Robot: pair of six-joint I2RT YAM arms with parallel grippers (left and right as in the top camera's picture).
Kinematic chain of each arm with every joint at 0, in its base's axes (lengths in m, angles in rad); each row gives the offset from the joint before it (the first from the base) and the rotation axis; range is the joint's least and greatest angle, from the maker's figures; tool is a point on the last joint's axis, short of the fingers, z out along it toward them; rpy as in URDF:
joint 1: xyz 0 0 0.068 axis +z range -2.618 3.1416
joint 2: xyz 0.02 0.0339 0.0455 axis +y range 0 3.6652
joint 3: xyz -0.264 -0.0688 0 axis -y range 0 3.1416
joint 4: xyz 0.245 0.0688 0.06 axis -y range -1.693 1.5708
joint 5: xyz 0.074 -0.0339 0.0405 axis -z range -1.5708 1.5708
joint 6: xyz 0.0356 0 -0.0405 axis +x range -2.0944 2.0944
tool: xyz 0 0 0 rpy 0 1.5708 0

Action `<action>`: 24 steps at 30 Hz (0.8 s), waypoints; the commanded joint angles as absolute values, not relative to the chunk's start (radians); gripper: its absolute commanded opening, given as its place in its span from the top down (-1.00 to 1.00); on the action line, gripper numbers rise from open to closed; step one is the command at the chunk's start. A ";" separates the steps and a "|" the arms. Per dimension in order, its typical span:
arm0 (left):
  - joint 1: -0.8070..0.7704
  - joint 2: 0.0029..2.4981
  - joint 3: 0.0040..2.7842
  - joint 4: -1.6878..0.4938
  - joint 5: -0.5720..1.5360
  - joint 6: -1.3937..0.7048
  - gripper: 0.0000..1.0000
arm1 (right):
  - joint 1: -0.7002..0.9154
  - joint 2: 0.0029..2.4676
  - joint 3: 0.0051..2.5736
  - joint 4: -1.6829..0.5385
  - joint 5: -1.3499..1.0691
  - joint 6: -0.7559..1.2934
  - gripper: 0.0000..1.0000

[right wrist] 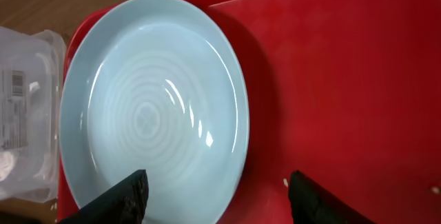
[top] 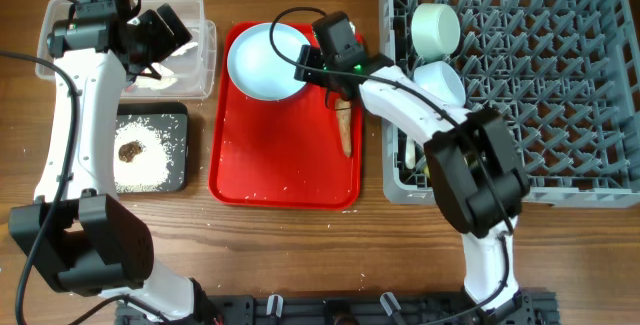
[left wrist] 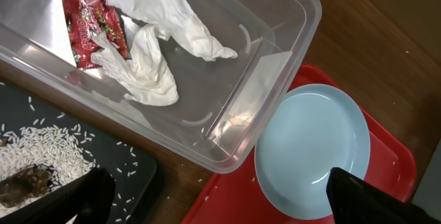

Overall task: Sort waste into correct bins and load items into the dishwasher rack
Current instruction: 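Grasp the white plate with the right gripper and stand it in the rack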

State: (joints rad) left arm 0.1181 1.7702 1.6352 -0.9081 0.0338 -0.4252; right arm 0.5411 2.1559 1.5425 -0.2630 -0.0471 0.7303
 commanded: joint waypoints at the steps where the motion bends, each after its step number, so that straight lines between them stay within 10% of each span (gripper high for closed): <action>1: 0.122 1.768 1.642 -0.906 0.024 -0.427 -1.00 | 0.564 2.216 1.539 -0.208 -0.003 0.797 -0.22; 6: 0.122 1.768 1.642 -0.906 0.024 -0.427 -1.00 | 0.578 2.272 1.539 -0.201 0.010 0.815 -0.02; 12: 0.122 1.768 1.642 -0.906 0.024 -0.427 -1.00 | 0.580 2.300 1.539 -0.225 0.024 0.784 0.91; 24: 0.122 1.768 1.642 -0.906 0.024 -0.427 -1.00 | 0.436 1.877 1.645 -0.487 0.066 0.376 0.91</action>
